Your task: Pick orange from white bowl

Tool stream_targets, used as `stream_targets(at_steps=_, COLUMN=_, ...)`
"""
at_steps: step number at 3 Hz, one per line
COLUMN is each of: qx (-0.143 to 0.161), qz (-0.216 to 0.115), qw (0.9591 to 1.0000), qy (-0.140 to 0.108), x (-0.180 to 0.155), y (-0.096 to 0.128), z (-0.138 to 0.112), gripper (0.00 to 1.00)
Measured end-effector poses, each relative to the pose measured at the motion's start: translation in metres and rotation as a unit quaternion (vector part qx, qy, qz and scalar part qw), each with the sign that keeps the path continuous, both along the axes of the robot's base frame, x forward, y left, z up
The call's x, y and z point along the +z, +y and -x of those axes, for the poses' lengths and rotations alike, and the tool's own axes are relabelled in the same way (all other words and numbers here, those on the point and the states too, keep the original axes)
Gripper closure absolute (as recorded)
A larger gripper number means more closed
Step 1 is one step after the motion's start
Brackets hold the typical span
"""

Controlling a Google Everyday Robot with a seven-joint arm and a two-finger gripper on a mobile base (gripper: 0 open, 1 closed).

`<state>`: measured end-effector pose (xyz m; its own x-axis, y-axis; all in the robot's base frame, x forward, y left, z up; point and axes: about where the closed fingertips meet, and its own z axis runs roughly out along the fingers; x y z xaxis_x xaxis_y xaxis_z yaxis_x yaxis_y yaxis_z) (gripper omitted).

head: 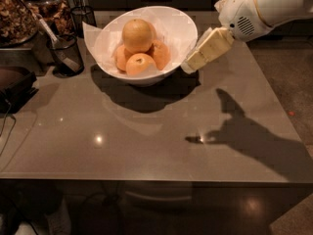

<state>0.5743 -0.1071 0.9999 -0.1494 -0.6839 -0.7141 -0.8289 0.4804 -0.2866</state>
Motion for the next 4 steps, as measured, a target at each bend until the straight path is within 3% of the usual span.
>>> stream_targets(at_steps=1, qx=0.002, qz=-0.018, qw=0.9997, qy=-0.014, x=-0.005, y=0.012, z=-0.012, gripper=0.0)
stream_targets(at_steps=3, qx=0.049, qz=-0.032, qw=0.9975, qy=-0.04, x=-0.009, y=0.058, z=-0.058, gripper=0.0)
stream_targets(at_steps=4, qx=0.05, qz=-0.033, qw=0.9974, qy=-0.04, x=-0.008, y=0.059, z=-0.059, gripper=0.0)
